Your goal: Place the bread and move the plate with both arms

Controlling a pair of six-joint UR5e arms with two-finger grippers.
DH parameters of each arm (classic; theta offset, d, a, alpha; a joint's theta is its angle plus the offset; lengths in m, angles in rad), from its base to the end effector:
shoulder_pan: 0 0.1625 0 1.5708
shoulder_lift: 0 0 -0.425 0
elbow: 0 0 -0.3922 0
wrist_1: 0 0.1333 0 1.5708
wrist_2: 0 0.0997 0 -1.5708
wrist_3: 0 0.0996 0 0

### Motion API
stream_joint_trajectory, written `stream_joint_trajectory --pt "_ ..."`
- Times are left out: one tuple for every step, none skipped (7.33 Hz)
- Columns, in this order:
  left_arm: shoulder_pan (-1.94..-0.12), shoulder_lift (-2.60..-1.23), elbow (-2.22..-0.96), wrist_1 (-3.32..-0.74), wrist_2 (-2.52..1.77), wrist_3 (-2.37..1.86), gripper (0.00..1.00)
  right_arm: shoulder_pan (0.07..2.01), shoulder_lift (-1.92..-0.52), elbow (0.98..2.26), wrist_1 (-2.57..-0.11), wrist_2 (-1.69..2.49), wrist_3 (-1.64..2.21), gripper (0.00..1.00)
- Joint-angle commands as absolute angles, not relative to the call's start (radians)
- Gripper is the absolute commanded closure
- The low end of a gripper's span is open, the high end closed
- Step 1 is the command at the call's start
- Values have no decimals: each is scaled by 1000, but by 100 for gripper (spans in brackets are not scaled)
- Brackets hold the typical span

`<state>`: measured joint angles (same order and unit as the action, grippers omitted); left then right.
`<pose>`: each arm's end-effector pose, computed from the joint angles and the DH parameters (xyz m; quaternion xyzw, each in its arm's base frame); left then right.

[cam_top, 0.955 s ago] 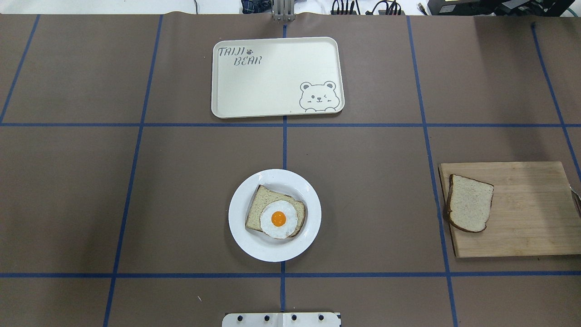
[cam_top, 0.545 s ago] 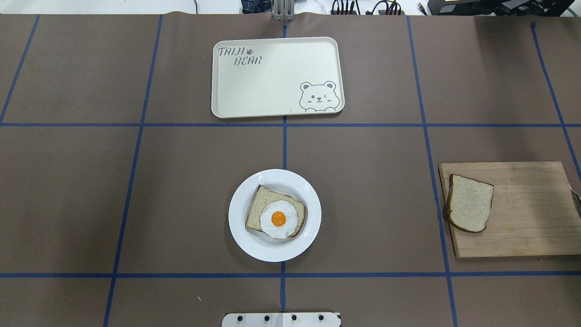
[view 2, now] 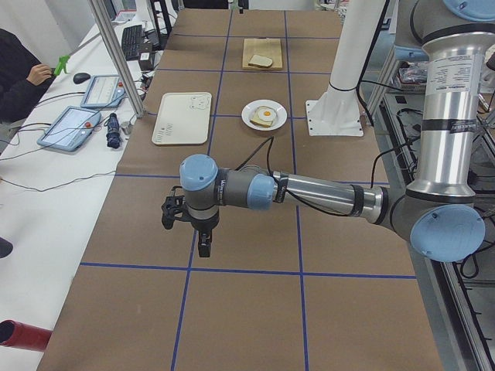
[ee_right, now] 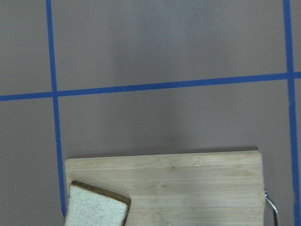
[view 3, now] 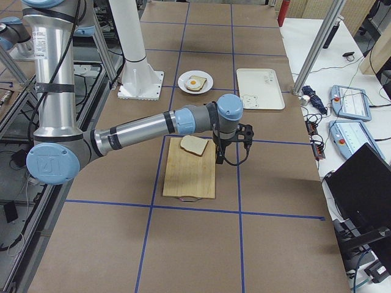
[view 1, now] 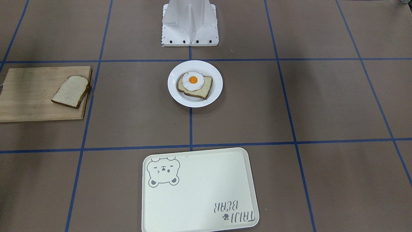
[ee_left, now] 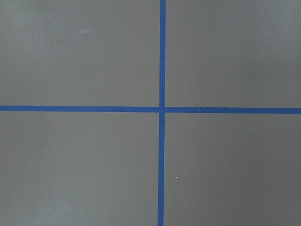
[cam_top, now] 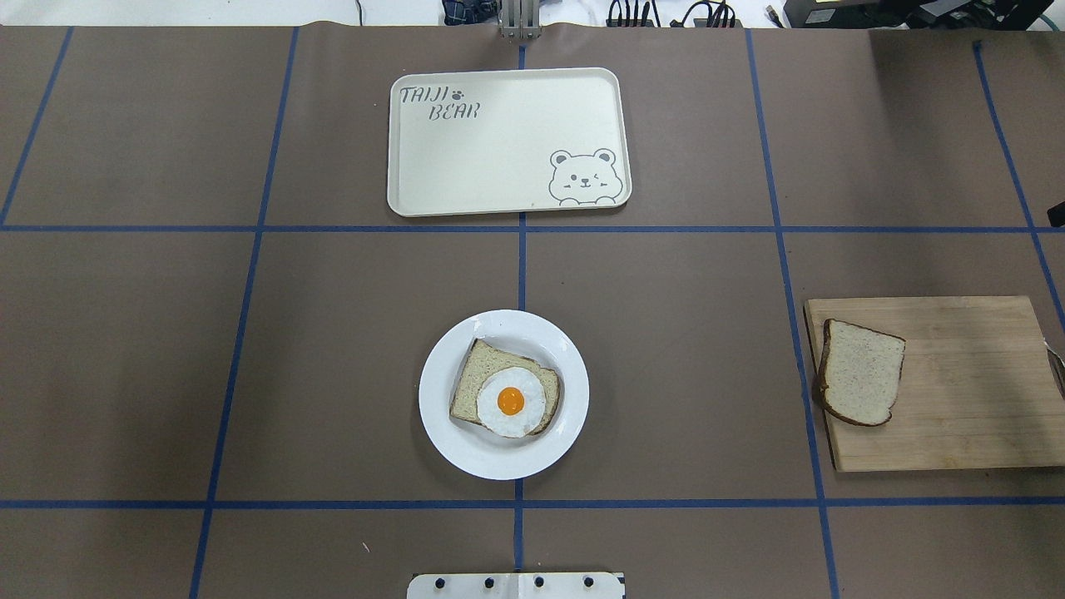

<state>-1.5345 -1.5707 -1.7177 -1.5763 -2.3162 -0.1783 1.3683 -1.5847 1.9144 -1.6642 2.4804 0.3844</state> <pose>-0.0476 -0.4996 0.5873 0.0316 0.3686 -0.0382 0.9283 -0.0422 -0.4777 0.4966 -0.0248 -0.4482 0.0295 0.8931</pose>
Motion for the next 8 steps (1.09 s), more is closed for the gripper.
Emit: stream_joint_trajectory --pt "-1534 -1525 -1712 -1716 -2312 -198 1 1190 -1614 1976 -1496 2444 772 0" --pt "-1534 -1525 -1710 -1717 -2313 -199 1 1101 -1719 1970 -1271 2369 913 0" --pt "-1534 -1523 -1712 -1718 -2316 -199 1 1082 -1814 1918 -976 2370 1011 0" --pt "-1534 -1517 -1715 -1718 -2316 -199 1 1068 -1866 1848 -717 2376 1151 0" --pt "-1534 -1517 -1713 -1718 -2316 -199 1 1018 -1867 1788 -557 2372 1267 0" --pt "-1534 -1517 -1712 -1720 -2316 -199 1 978 -1855 1784 -523 2364 1300 0" --pt "-1534 -1517 -1712 -1720 -2316 -199 1 951 -1845 1784 -523 2362 1305 0" --pt "-1534 -1517 -1712 -1720 -2318 -199 1 907 -1842 1775 -528 2349 1308 0"
